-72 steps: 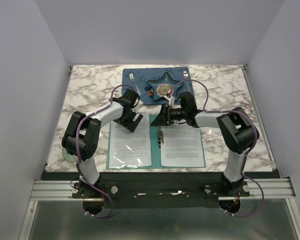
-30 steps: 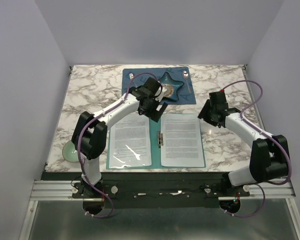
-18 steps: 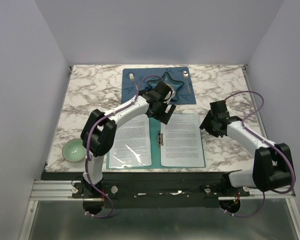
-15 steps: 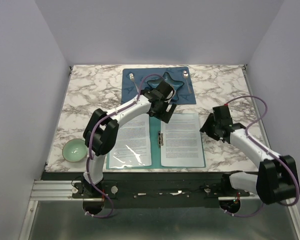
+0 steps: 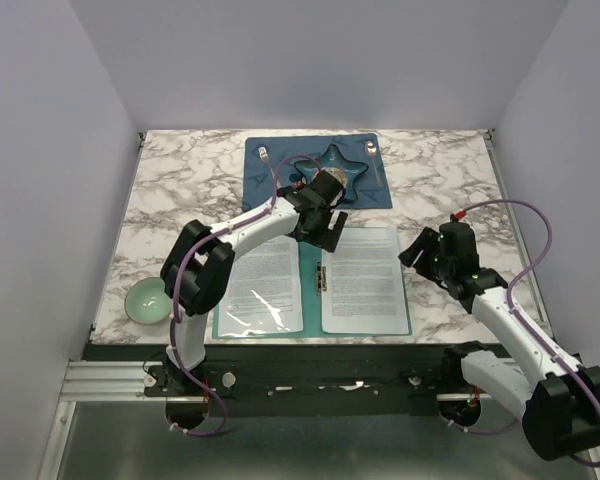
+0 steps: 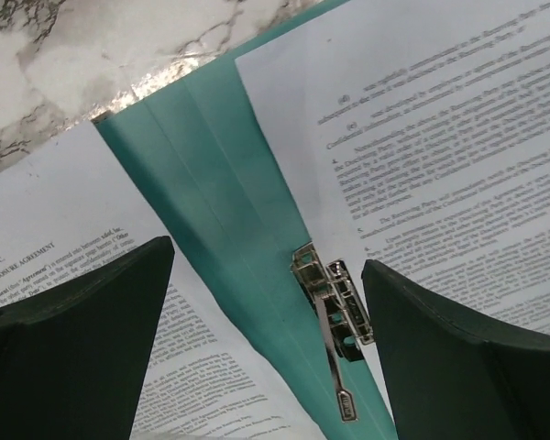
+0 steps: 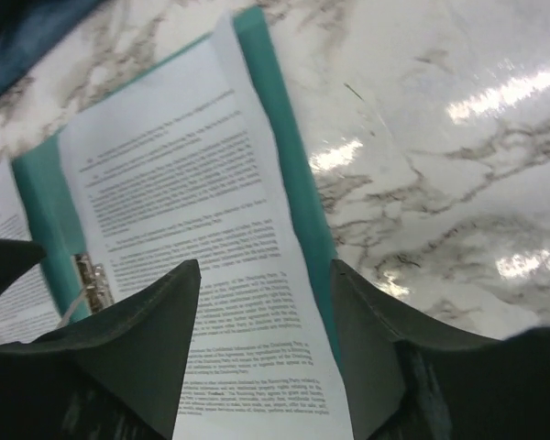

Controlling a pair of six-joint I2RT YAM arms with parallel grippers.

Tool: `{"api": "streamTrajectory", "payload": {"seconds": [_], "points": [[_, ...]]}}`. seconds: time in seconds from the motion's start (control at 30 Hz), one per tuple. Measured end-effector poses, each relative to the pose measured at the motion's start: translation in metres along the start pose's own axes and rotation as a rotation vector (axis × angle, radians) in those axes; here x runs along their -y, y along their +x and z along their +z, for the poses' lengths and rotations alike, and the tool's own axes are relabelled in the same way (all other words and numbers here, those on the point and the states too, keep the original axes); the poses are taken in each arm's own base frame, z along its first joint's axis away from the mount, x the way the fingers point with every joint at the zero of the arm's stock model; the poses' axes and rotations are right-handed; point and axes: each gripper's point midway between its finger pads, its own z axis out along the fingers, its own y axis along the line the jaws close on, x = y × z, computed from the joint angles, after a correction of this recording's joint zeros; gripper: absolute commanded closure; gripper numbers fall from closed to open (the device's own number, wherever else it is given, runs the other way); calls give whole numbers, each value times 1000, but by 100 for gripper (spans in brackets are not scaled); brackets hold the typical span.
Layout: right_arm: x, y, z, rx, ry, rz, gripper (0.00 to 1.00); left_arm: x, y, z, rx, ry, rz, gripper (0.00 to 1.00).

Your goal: Put the files into the folder

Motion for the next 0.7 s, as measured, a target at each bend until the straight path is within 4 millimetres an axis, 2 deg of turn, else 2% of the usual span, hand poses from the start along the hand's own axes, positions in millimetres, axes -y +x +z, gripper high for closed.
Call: {"api": "streamTrajectory", "payload": {"seconds": [0.07,0.13,0.23,0.33,0.53,0.6,0.7], "points": [[14,12,3,-49,67,14,30,-7,5,3,-18,-20,-13,1],[23,22,3,-89,110,28,28,-9,1,2,-8,-25,-22,1],[28,32,2,-118,129,52,26,-8,-6,4,3,-22,-27,1],[33,44,2,-149,135,71,25,-7,-6,14,-14,-23,-27,1],[39,77,-1,-243,124,92,25,-8,14,40,-95,-21,-24,1],[39,87,-3,-280,123,92,24,-8,17,42,-107,-16,-25,1],[34,92,-4,-303,102,91,24,-5,15,42,-109,3,-29,1]]}}
